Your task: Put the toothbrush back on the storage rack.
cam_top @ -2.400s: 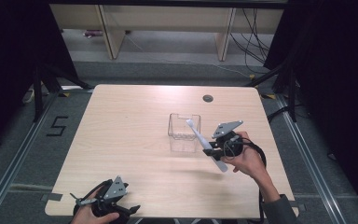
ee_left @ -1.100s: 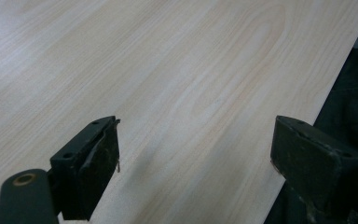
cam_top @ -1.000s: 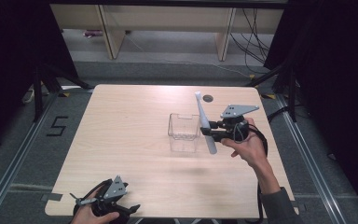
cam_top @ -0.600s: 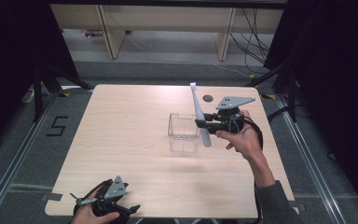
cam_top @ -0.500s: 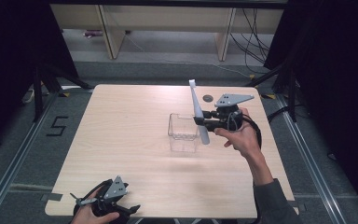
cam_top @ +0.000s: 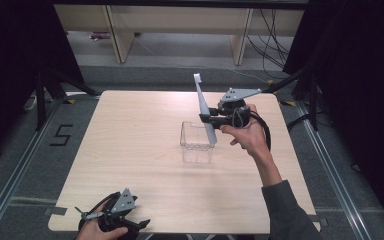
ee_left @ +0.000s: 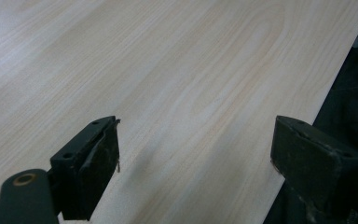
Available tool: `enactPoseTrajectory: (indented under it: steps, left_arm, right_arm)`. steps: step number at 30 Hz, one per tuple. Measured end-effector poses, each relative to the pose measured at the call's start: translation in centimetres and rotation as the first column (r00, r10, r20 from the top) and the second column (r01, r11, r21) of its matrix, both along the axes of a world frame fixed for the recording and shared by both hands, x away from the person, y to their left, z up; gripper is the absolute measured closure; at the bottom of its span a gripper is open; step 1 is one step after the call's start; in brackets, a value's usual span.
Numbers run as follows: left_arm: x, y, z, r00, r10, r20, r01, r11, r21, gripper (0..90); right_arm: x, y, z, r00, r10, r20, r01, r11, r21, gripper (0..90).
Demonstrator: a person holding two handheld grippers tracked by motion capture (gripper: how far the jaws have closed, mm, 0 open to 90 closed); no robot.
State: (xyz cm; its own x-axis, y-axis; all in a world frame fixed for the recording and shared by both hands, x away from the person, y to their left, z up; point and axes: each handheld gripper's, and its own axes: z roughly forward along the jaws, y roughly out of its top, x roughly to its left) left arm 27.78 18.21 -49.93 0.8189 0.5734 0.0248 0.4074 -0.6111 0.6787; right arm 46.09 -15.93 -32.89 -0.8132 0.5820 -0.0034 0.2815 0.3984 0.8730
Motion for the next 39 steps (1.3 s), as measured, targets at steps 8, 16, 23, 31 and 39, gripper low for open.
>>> enactPoseTrajectory:
  steps: [8,16,23,31,39]
  left_arm:
    - [0.0,0.0,0.0,1.0,-0.002,0.002,0.002,1.0,0.001,14.8]
    - [0.0,0.0,0.0,1.0,-0.003,0.0,0.003,1.0,0.002,14.8]
    - [0.0,0.0,0.1,1.0,-0.003,0.003,0.003,1.0,-0.001,14.8]
    - [-0.1,0.0,0.0,1.0,-0.002,0.002,0.002,1.0,-0.001,14.7]
    - [-0.1,0.0,0.0,1.0,-0.002,0.001,0.002,1.0,-0.002,14.7]
  right_arm:
    - [1.2,1.0,-0.9,0.9991,-0.014,-0.04,0.014,1.0,-0.005,66.7]
    - [2.3,1.7,-2.0,0.9992,-0.022,-0.034,0.021,1.0,-0.02,66.7]
    - [3.0,2.2,-3.0,0.9972,-0.029,-0.069,0.026,0.999,-0.046,66.7]
    - [3.4,2.4,-4.7,0.9951,-0.034,-0.093,0.028,0.997,-0.073,66.7]
    - [3.4,2.7,-6.1,0.9882,-0.041,-0.148,0.029,0.996,-0.081,66.7]
